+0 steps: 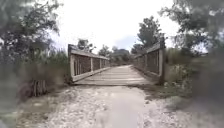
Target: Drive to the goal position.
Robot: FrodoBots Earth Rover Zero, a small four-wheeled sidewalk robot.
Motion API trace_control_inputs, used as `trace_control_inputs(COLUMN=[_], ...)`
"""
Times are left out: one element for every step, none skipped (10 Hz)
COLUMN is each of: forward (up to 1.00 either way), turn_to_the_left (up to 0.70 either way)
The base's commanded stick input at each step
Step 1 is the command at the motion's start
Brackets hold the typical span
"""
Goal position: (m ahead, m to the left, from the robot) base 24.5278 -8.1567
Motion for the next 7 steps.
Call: trace_control_inputs(forward=[0.7,0.7,0.7,0.7,0.7,0.7,0.7], turn_to_the_left=[0.0,0.0,0.0,0.0,0.0,0.0,0.0])
